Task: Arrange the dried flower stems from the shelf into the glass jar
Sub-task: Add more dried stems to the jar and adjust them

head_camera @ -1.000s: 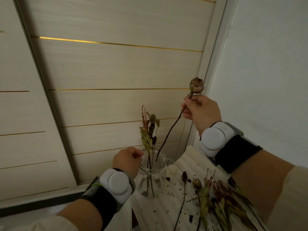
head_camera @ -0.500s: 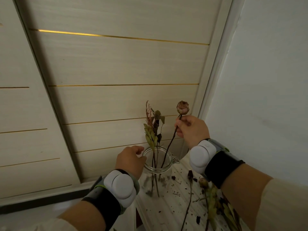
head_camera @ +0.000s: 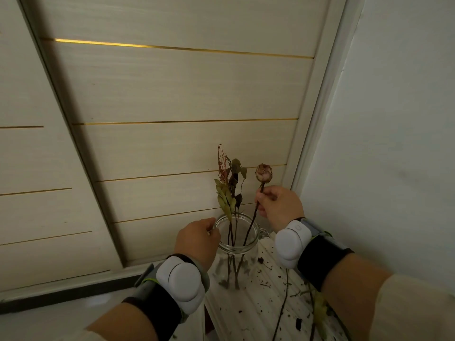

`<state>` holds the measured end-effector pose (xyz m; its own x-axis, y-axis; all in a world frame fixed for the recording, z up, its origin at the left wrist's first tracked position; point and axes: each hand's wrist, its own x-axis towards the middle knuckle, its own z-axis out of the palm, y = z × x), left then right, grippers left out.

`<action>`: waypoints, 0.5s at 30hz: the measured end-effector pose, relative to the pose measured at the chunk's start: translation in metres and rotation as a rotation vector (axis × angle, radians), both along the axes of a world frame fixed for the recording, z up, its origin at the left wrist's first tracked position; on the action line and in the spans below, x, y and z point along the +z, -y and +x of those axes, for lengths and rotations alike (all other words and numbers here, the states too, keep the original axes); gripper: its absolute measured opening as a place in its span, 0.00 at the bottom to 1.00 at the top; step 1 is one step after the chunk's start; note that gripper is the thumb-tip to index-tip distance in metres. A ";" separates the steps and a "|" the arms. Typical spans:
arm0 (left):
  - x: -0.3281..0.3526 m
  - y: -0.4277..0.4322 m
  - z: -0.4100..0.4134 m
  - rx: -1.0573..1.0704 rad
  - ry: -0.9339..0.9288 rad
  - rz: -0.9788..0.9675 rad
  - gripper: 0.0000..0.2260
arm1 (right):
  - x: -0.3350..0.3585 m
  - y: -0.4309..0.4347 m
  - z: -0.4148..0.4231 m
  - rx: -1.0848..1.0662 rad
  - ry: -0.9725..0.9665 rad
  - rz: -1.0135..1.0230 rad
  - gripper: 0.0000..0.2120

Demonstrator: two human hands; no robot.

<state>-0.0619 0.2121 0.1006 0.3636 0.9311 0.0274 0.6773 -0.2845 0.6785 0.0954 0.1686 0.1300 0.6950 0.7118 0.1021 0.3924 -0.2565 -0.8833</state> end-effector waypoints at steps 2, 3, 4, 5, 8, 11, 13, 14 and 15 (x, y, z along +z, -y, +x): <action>-0.001 0.000 0.001 0.004 0.001 0.002 0.17 | -0.003 0.002 -0.002 0.015 0.011 -0.034 0.09; -0.001 0.000 0.001 0.004 -0.001 0.007 0.17 | -0.005 0.002 -0.003 0.019 0.029 -0.053 0.09; -0.001 0.000 0.001 0.003 -0.006 0.011 0.17 | -0.007 0.003 -0.003 0.019 0.060 -0.076 0.10; -0.001 0.000 0.002 0.003 -0.011 0.016 0.17 | -0.007 0.005 -0.004 0.015 0.101 -0.110 0.10; 0.000 0.001 0.002 0.000 -0.035 0.022 0.17 | -0.010 0.009 -0.005 0.014 0.181 -0.202 0.11; 0.000 0.001 0.002 -0.005 -0.049 0.026 0.17 | -0.015 0.010 -0.007 0.028 0.170 -0.251 0.13; 0.000 0.002 0.002 -0.003 -0.050 0.027 0.17 | -0.017 0.011 -0.007 0.032 0.164 -0.273 0.14; 0.000 0.002 0.002 -0.003 -0.051 0.028 0.17 | -0.018 0.012 -0.007 0.036 0.153 -0.268 0.13; 0.000 0.003 0.003 -0.002 -0.052 0.029 0.17 | -0.019 0.013 -0.007 0.042 0.138 -0.259 0.13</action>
<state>-0.0592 0.2096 0.1006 0.3674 0.9294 0.0355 0.7105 -0.3051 0.6342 0.0885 0.1558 0.1112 0.6567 0.7542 0.0050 0.5195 -0.4476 -0.7279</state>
